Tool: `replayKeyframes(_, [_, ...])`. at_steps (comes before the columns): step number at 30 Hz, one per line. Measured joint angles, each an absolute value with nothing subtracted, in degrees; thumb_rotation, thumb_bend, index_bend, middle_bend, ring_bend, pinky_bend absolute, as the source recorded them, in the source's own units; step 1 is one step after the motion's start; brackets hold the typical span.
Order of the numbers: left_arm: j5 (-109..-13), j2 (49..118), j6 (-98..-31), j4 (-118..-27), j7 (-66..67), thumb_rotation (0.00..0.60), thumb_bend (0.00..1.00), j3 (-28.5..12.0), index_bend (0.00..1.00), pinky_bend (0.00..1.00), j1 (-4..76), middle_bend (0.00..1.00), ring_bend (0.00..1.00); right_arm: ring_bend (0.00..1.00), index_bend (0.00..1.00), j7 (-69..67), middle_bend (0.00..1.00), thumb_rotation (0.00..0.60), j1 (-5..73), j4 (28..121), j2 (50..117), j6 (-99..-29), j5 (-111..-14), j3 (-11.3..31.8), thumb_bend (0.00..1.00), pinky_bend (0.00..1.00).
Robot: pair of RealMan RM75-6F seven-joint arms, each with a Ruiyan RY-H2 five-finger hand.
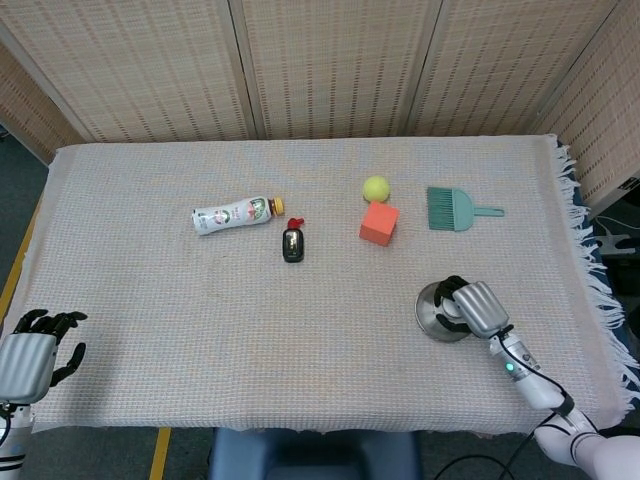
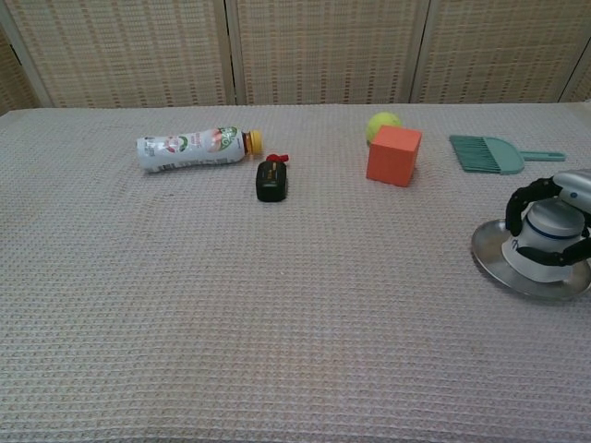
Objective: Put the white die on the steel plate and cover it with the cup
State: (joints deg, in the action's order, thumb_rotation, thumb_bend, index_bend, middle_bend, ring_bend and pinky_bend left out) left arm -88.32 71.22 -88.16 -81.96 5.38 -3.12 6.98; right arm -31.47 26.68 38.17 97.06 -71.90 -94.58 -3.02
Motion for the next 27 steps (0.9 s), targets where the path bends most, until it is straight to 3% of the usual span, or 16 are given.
replayKeyframes(7, [-88.3,71.2,-88.2,-82.0,5.4,0.600,0.37,-3.2,0.34,0.24,7.0,0.42,0.42,0.31,0.53,-38.1,0.42,0.600,27.1,43.7,94.7,-70.8,-94.8,-3.7,0.23,0.64])
replayKeyframes(18, [-88.4,71.2,-88.1,-82.0,5.6,0.600,0.37,-3.1,0.34,0.24,7.0,0.42,0.42,0.31,0.53,-25.2,0.42,0.600,26.4,32.1,99.0,-73.9,-94.3,-2.6,0.23,0.64])
replayKeyframes(27, [-88.4,71.1,-88.3,-82.1,5.6,0.600,0.37,-3.1,0.34,0.24,6.9,0.42,0.42,0.31,0.53,-37.7,0.42,0.600,26.6,37.5,97.0,-72.3,-94.4,-3.4,0.23,0.64])
